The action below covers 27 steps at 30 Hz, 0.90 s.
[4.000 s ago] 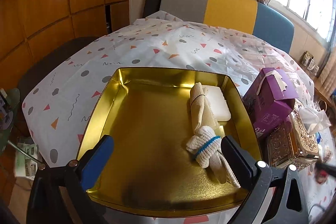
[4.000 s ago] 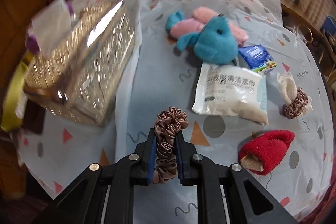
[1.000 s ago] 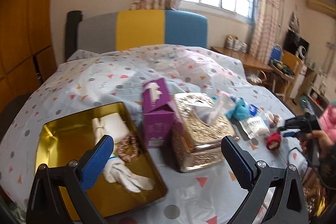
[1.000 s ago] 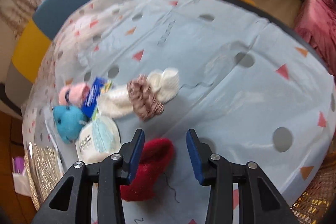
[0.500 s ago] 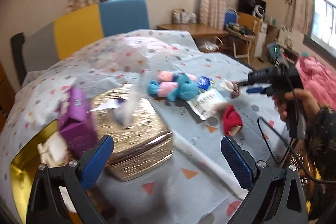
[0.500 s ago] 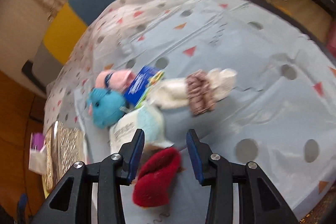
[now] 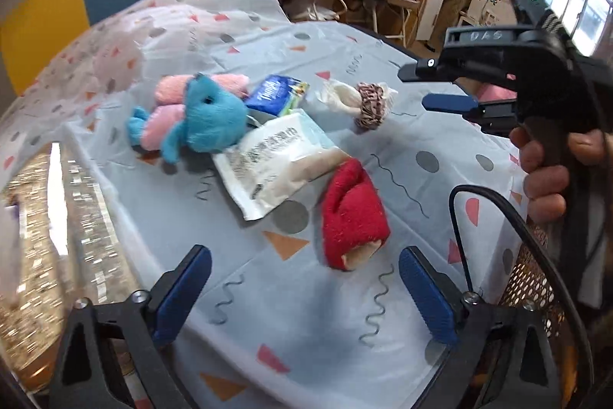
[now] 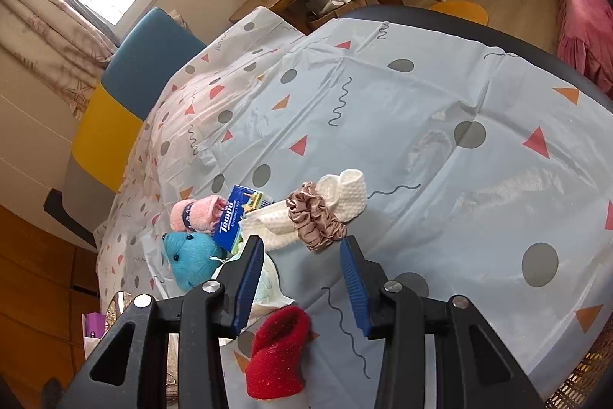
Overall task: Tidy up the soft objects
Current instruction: 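Move both tools back to the pile and grasp the red sock with the left gripper, then grasp the blue plush toy with the right gripper while the left gripper holds the red sock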
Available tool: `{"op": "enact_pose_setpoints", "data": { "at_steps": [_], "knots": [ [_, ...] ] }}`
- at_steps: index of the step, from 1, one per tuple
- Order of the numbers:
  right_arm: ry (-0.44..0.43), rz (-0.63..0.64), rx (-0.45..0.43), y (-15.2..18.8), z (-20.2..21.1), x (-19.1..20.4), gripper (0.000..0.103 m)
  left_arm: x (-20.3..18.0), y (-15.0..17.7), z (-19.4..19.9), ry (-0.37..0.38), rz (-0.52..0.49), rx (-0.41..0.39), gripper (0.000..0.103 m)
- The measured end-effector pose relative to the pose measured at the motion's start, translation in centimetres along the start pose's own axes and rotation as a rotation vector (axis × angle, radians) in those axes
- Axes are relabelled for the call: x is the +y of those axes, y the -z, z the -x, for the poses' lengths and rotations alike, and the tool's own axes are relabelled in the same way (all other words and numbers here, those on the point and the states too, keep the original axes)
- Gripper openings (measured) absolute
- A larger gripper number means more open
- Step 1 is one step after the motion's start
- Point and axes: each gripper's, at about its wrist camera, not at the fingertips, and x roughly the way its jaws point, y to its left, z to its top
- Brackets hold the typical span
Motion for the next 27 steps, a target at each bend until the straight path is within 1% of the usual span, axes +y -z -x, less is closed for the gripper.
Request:
{"op": "enact_pose_setpoints", "data": {
  "at_steps": [1,3,4,5,6,8,10,12,13,14,16,19,23,25,27],
  "knots": [
    [-0.007,-0.003,-0.002,0.0,0.0,0.0,0.042,-0.1,-0.2,-0.5,0.008,0.005,0.006,0.092],
    [-0.016,-0.003,-0.005,0.0,0.1,0.1,0.041,-0.7,-0.8,-1.9,0.018,0.001,0.022,0.091],
    [-0.023,-0.009,-0.007,0.0,0.1,0.0,0.041,-1.0,-1.1,-2.7,0.013,0.0,0.033,0.089],
    [-0.027,-0.015,-0.009,-0.1,0.2,-0.1,0.041,-1.2,-1.4,-3.3,0.011,0.003,0.042,0.084],
    [-0.027,-0.019,-0.014,-0.1,0.3,-0.1,0.041,-1.4,-1.6,-3.9,0.008,0.009,0.049,0.082],
    [-0.034,-0.03,-0.02,-0.1,0.4,-0.2,0.042,-2.0,-2.0,-5.1,0.012,0.012,0.074,0.081],
    [-0.046,-0.027,-0.014,-0.2,0.3,-0.1,0.042,-2.6,-2.2,-6.3,-0.001,-0.004,0.093,0.08],
    [-0.042,-0.016,-0.01,-0.1,0.2,0.1,0.042,-3.2,-2.0,-7.6,-0.015,-0.023,0.129,0.064],
    [-0.042,-0.013,-0.011,-0.1,0.2,0.1,0.042,-3.3,-1.6,-7.4,-0.029,-0.033,0.102,0.059],
    [-0.04,-0.013,-0.013,-0.1,0.2,0.1,0.042,-3.2,-1.4,-7.0,-0.023,-0.036,0.086,0.041],
    [-0.039,-0.023,-0.019,-0.1,0.3,-0.2,0.042,-2.9,-0.9,-6.3,-0.013,-0.038,0.074,0.033],
    [-0.032,-0.04,-0.015,-0.1,0.2,-0.6,0.042,-2.1,0.7,-5.0,-0.006,-0.046,0.073,0.033],
    [-0.02,-0.04,0.015,0.1,-0.3,-0.7,0.042,-1.2,3.7,-3.1,-0.045,-0.086,0.055,0.033],
    [-0.014,-0.032,0.032,0.2,-0.6,-0.6,0.042,-0.5,5.3,-1.9,-0.054,-0.088,0.047,0.033],
    [-0.011,-0.018,0.054,0.3,-1.0,-0.3,0.042,0.3,6.6,-1.0,-0.065,-0.066,0.034,0.033]
  ]
}}
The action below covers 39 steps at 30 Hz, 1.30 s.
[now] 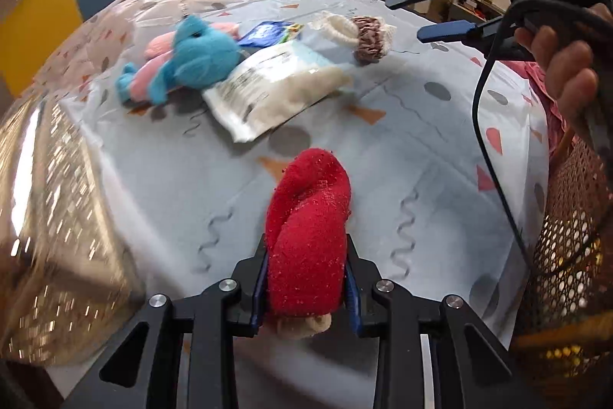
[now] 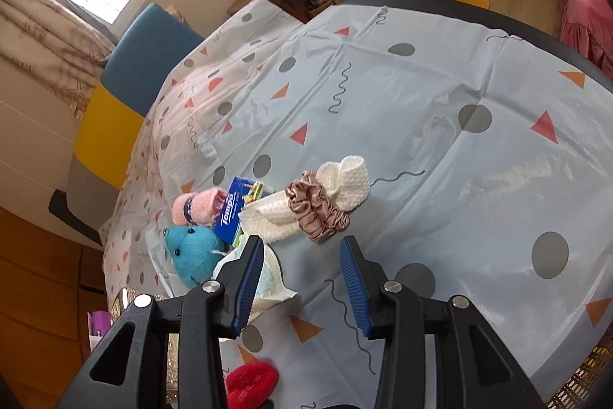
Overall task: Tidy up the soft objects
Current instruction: 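Grasp the blue plush toy with the right gripper while the left gripper holds the red sock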
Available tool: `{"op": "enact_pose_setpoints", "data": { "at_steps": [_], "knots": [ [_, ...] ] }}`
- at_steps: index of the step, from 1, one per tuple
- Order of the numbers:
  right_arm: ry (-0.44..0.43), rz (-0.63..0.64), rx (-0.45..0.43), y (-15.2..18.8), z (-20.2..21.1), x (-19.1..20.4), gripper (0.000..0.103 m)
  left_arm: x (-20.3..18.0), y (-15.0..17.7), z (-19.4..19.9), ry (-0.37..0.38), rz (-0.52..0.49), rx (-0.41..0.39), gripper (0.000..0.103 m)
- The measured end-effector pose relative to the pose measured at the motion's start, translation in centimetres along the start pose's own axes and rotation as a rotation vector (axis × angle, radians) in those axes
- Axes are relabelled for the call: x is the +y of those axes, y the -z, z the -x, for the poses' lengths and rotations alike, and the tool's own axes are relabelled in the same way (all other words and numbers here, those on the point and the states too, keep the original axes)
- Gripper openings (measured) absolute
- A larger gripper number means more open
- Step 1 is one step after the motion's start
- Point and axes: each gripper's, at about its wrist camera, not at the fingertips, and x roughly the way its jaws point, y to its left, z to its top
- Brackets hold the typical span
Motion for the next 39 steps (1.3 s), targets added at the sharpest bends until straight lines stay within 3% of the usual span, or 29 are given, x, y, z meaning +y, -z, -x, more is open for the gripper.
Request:
{"op": "enact_pose_setpoints", "data": {
  "at_steps": [7,17,19,21,22,28,33,34,35,36,39],
  "knots": [
    [0.009,0.125,0.069,0.9,-1.3,2.1,0.042,2.5,3.3,2.2,-0.03,0.064,-0.013,0.029],
    [0.013,0.516,0.152,5.1,-3.2,9.5,0.042,5.2,7.3,6.1,-0.026,0.094,-0.08,0.026],
    [0.008,0.577,0.157,5.5,-3.4,11.3,0.046,5.9,8.2,6.4,-0.035,0.117,-0.075,0.026],
    [0.007,0.638,0.146,5.5,-3.9,13.2,0.061,6.8,8.9,6.1,-0.044,0.148,-0.063,0.026],
    [0.011,0.667,0.142,5.4,-4.4,14.2,0.062,7.3,9.1,5.9,-0.045,0.171,-0.055,0.026],
    [0.118,0.821,0.184,4.7,-9.7,19.1,0.066,7.8,9.3,5.6,-0.044,0.194,-0.069,0.026],
    [0.219,0.914,0.221,5.8,-14.5,20.7,0.066,8.1,9.6,5.5,-0.026,0.215,-0.075,0.026],
    [0.237,0.93,0.205,6.1,-14.9,20.8,0.065,8.2,9.8,5.6,-0.025,0.215,-0.077,0.026],
    [0.24,0.94,0.197,6.3,-15.1,20.8,0.049,8.3,9.8,5.6,-0.024,0.216,-0.078,0.026],
    [0.236,0.941,0.192,6.4,-15.0,20.9,0.043,8.4,9.8,5.6,-0.022,0.218,-0.078,0.026],
    [0.237,0.931,0.164,6.5,-14.0,21.1,0.035,8.6,10.0,5.6,-0.013,0.23,-0.081,0.026]
  ]
}}
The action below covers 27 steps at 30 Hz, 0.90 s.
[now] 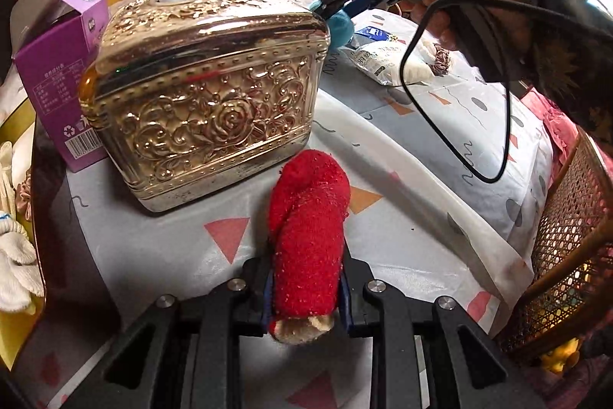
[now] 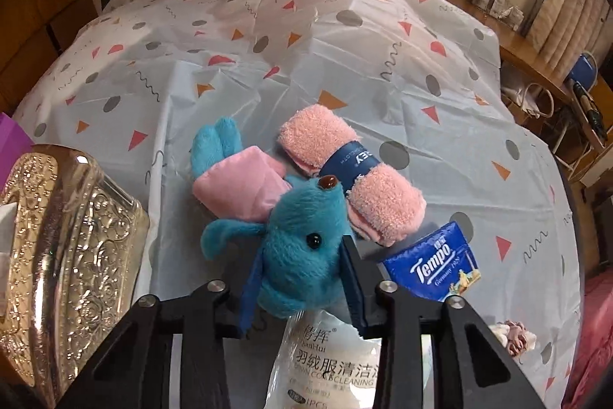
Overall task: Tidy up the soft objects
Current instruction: 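Grasp the blue plush toy with the right gripper while the left gripper holds the red sock, then carry the red sock into the gold tray and open the left gripper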
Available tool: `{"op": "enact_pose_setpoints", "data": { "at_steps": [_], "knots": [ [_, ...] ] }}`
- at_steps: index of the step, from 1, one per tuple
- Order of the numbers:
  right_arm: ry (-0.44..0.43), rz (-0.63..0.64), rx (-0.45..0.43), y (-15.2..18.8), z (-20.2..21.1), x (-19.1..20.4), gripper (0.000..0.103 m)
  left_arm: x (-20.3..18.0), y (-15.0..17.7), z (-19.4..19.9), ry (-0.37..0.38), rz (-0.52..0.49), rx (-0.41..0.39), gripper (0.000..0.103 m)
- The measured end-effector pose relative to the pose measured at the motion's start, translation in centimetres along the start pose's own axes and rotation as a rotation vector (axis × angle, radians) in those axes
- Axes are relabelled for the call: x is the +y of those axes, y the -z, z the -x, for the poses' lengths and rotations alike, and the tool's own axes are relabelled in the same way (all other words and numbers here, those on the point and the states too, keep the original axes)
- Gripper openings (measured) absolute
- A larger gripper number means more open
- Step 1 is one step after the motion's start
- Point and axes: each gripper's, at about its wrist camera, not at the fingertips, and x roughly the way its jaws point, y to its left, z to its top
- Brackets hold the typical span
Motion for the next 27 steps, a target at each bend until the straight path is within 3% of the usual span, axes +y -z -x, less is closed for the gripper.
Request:
{"op": "enact_pose_setpoints", "data": {
  "at_steps": [4,8,14,22,27],
  "knots": [
    [-0.032,-0.039,-0.021,1.2,2.3,0.1,0.035,0.2,0.1,0.0,0.007,0.01,-0.002,0.026],
    [-0.118,-0.094,0.035,3.7,3.8,0.8,0.035,0.9,0.2,0.2,0.009,0.017,-0.003,0.026],
    [-0.107,-0.046,0.072,8.7,4.1,2.9,0.036,1.5,0.8,0.7,0.009,0.027,-0.007,0.026],
    [-0.174,-0.109,0.018,9.5,3.9,1.6,0.038,0.5,0.8,0.8,-0.022,0.01,-0.008,0.026],
    [-0.15,-0.088,0.005,9.4,3.8,2.0,0.038,-0.8,0.3,1.6,-0.022,-0.047,-0.018,0.025]
  ]
}}
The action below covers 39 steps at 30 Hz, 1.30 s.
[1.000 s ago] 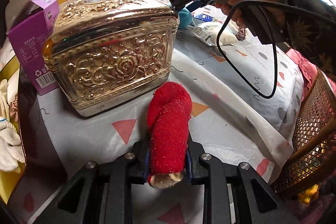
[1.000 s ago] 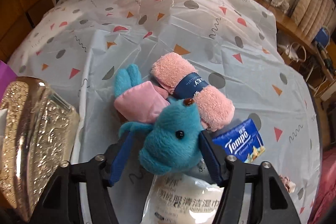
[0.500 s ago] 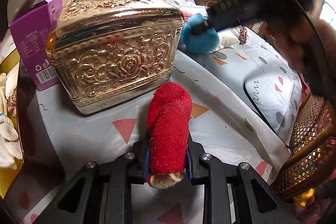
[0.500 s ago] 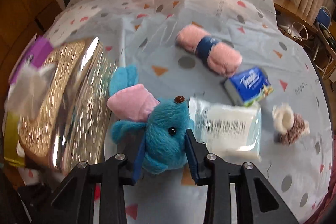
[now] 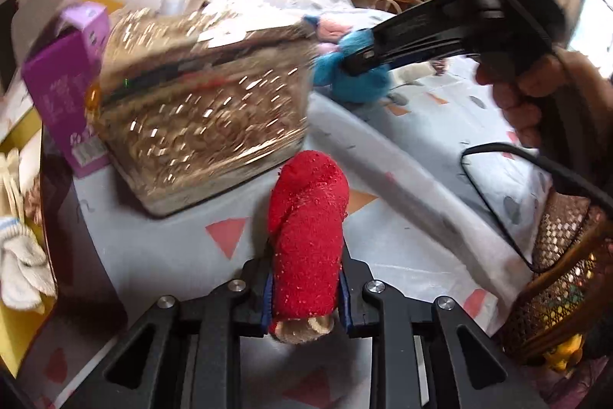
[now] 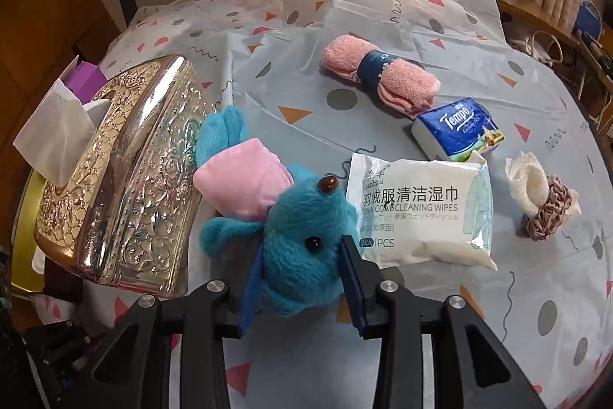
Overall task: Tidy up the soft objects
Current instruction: 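Carry the red sock into the gold tray and open the left gripper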
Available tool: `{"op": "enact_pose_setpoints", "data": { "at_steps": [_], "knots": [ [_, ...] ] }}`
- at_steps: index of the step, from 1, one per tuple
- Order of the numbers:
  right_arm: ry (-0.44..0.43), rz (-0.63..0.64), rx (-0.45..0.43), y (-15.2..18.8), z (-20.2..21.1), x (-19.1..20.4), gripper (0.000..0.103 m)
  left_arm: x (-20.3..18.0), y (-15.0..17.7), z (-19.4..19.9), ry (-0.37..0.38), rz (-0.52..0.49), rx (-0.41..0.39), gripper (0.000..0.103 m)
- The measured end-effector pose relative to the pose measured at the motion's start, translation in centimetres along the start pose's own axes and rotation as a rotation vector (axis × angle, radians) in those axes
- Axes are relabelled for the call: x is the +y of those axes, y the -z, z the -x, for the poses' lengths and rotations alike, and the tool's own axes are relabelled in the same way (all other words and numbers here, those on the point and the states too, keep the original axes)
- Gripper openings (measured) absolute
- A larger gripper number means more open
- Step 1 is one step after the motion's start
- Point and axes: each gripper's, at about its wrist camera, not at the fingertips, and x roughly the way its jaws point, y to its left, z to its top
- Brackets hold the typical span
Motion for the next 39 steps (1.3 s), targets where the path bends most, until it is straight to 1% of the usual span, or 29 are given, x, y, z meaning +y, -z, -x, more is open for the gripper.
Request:
{"op": "enact_pose_setpoints", "data": {
  "at_steps": [2,5,7,10,14,16,17,18,20,22,24,25,27,28,30,33,36,39],
  "knots": [
    [0.013,0.001,-0.005,0.0,0.1,-0.1,0.038,-0.6,-0.6,1.0,0.012,-0.026,-0.034,0.025],
    [0.015,-0.031,-0.012,-0.1,0.3,-0.8,0.038,-0.8,-1.9,2.7,0.031,-0.027,-0.081,0.025],
    [0.025,-0.032,-0.012,-0.1,0.3,-0.9,0.037,-0.9,-3.4,3.8,0.051,-0.019,-0.115,0.025],
    [0.037,-0.01,-0.011,-0.1,0.2,-0.6,0.037,-1.2,-6.6,5.1,0.081,-0.014,-0.167,0.026],
    [0.049,0.007,-0.009,0.0,0.2,-0.2,0.037,-1.1,-12.0,6.0,0.086,-0.006,-0.22,0.026],
    [0.048,0.008,-0.006,0.0,0.2,-0.3,0.038,-0.4,-14.5,6.1,0.071,0.007,-0.234,0.026],
    [0.048,0.01,-0.006,0.0,0.2,-0.3,0.038,0.5,-16.1,6.0,0.046,0.032,-0.244,0.026],
    [0.049,0.012,-0.006,0.0,0.2,-0.3,0.038,1.3,-16.9,6.3,0.032,0.057,-0.249,0.026],
    [0.05,0.012,-0.007,0.1,0.2,-0.3,0.038,4.5,-18.5,6.6,-0.021,0.141,-0.265,0.026],
    [0.054,0.019,-0.009,0.1,0.2,-0.3,0.038,7.7,-19.0,7.0,-0.068,0.219,-0.273,0.026],
    [0.061,0.029,-0.01,0.1,0.1,-0.1,0.038,11.5,-18.4,8.2,-0.145,0.304,-0.281,0.026],
    [0.065,0.036,-0.012,0.1,0.1,0.0,0.038,13.1,-17.6,8.6,-0.173,0.335,-0.284,0.026],
    [0.075,0.05,-0.014,0.1,0.0,0.2,0.038,15.9,-15.4,9.8,-0.22,0.386,-0.285,0.026],
    [0.081,0.059,-0.015,0.1,0.0,0.4,0.038,16.6,-14.5,10.1,-0.241,0.4,-0.283,0.026],
    [0.092,0.074,-0.018,0.2,0.0,0.6,0.038,19.2,-11.9,11.1,-0.296,0.446,-0.276,0.026],
    [0.102,0.084,-0.021,0.2,0.0,0.8,0.038,22.5,-8.0,11.7,-0.337,0.526,-0.259,0.026],
    [0.106,0.088,-0.023,0.3,-0.1,0.9,0.038,24.9,-4.2,11.9,-0.376,0.601,-0.226,0.026],
    [0.11,0.09,-0.024,0.3,-0.1,0.9,0.038,26.8,-1.6,11.3,-0.393,0.656,-0.187,0.026]
  ]
}}
